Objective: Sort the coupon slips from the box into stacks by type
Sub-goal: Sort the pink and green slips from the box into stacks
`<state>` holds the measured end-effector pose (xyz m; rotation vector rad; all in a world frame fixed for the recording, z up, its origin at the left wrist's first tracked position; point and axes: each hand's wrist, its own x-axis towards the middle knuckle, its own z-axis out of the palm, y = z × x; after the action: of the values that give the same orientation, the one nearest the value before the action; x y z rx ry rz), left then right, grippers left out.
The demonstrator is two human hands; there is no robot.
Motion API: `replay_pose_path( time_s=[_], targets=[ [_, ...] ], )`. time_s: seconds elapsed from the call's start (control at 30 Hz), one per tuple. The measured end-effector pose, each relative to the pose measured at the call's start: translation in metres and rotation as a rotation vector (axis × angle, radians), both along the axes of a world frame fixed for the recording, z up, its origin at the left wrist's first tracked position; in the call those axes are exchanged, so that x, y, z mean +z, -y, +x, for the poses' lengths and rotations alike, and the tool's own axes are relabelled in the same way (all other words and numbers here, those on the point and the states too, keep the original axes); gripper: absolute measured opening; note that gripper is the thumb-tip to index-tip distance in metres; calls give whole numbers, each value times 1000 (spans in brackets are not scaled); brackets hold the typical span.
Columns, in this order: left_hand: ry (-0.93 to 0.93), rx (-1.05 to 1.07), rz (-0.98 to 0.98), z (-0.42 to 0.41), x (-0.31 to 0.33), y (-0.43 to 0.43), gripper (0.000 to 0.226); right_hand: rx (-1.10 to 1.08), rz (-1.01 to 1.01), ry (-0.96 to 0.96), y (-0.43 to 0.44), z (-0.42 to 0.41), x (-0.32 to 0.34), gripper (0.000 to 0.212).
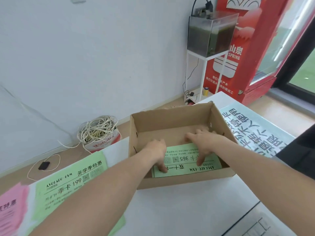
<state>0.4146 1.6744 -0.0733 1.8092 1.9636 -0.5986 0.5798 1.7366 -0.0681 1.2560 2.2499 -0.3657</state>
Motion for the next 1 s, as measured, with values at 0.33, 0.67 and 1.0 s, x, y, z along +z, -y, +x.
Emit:
replay_pose_path(
  time_s=[0.33,0.67,1.0],
  targets=[
    [-36,-9,34,1,-13,-3,87,53,-35,74,-5,-9,3,96],
    [174,180,87,-11,-11,2,41,65,174,-28,8,-7,7,24],
    [273,-20,904,-34,111,50,21,-141,871,-668,75,20,96,45]
  ],
)
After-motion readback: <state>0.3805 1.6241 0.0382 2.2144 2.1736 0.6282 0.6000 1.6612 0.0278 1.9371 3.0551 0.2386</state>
